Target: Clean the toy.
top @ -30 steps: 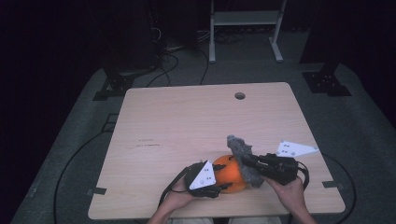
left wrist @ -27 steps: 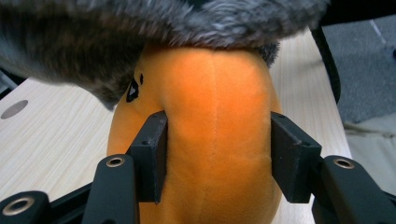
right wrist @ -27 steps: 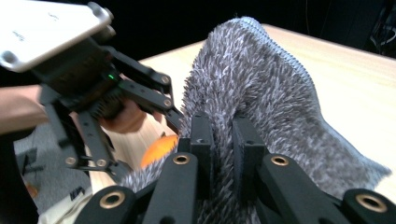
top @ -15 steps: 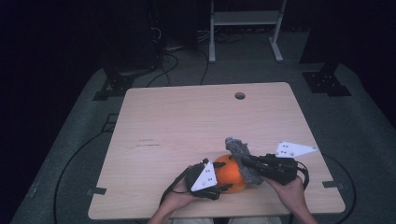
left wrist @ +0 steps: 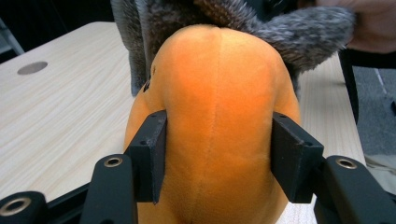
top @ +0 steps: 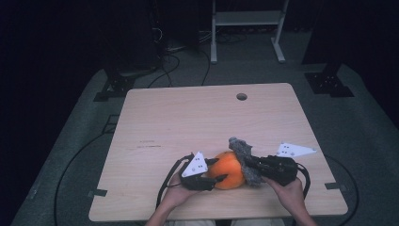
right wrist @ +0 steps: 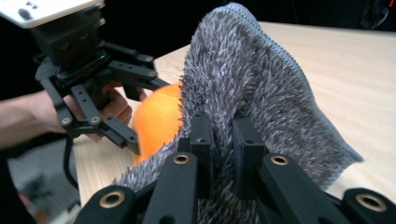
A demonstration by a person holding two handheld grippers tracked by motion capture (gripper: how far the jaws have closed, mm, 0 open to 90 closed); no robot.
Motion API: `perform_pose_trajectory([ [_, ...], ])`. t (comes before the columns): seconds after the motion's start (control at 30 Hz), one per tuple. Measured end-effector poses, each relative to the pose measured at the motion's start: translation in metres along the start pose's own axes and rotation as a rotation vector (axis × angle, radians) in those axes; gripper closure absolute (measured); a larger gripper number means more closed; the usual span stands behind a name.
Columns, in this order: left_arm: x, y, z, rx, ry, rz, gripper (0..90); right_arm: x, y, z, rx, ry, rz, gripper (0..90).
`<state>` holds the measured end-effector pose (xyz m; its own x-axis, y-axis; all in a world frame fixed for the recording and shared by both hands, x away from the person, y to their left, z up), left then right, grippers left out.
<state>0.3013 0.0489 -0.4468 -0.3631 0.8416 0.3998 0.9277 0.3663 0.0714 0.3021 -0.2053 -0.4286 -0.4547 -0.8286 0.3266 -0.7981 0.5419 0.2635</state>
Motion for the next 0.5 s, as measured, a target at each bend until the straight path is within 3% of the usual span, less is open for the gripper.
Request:
perform_pose_trajectory([
  [0.1,0.001,0.003,0.001,0.033,-0.006,0.008,43.2,0.002,-0.010,0.005,-0.009,0.055,0.047,80.2],
  [0.17,0.000,0.002,0.000,0.034,-0.009,0.006,43.2,0.006,-0.007,0.004,-0.023,0.038,0.039,80.2],
  [0.27,-0.002,0.002,0.000,0.032,-0.015,0.003,43.8,0.007,0.009,-0.006,0.034,-0.012,-0.005,80.2],
  [0.33,-0.001,0.003,0.001,0.037,-0.010,0.001,44.4,0.001,0.013,-0.006,0.066,0.001,-0.004,80.1],
  [0.4,0.000,0.005,0.001,0.051,-0.014,-0.005,45.1,-0.002,0.004,-0.001,0.019,0.005,-0.008,80.2],
  [0.5,0.001,0.008,0.001,0.090,-0.027,0.002,45.3,0.002,-0.012,0.005,-0.036,0.051,0.067,80.2],
])
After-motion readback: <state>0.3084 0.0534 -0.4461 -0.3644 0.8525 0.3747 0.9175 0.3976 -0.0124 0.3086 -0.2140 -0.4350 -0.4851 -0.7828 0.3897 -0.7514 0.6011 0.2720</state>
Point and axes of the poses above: each handheld gripper's, and its own axes: x roughly backward along the jaws, z roughly out of its underside, y roughly to its left, the point moved 3 cm from there along -x, roughly forward along the jaws
